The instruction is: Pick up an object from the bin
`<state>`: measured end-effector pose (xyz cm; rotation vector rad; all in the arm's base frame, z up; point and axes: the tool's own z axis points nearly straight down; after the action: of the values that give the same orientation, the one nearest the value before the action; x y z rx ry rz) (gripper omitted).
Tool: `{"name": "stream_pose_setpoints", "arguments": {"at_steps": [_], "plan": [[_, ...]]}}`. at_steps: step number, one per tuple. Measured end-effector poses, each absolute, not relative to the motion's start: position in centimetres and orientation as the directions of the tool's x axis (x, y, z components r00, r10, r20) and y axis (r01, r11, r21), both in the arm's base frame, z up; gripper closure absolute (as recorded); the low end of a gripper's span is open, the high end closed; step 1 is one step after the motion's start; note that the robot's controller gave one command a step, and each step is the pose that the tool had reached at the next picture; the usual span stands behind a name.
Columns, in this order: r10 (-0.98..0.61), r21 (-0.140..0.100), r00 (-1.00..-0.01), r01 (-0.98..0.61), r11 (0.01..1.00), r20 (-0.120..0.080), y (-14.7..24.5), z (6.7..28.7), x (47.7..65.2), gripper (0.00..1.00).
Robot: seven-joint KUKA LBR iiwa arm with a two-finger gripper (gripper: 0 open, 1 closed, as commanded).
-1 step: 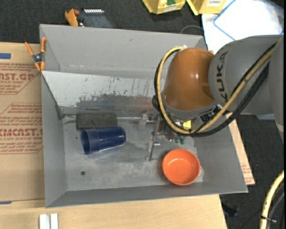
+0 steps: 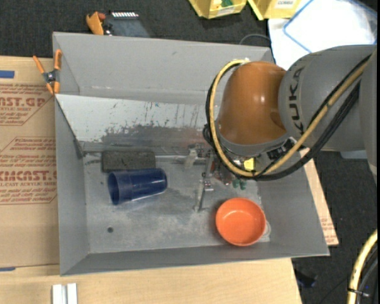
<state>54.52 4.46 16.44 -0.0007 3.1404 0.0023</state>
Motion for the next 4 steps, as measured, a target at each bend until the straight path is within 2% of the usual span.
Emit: {"name": "stream_pose_setpoints", "arguments": {"at_steps": [1,2,3,4], "plan": [[-0.306,0.000,-0.952,-0.306,0.952,-0.007,1.1,12.2,54.6,0.00],[-0.358,0.002,-0.934,-0.358,0.934,-0.002,-3.0,12.3,53.4,0.00],[-0.178,0.001,-0.984,-0.178,0.984,0.000,-4.7,11.7,51.6,0.00],[-0.468,0.000,-0.884,-0.468,0.884,-0.003,-6.7,9.5,49.9,0.00]]}}
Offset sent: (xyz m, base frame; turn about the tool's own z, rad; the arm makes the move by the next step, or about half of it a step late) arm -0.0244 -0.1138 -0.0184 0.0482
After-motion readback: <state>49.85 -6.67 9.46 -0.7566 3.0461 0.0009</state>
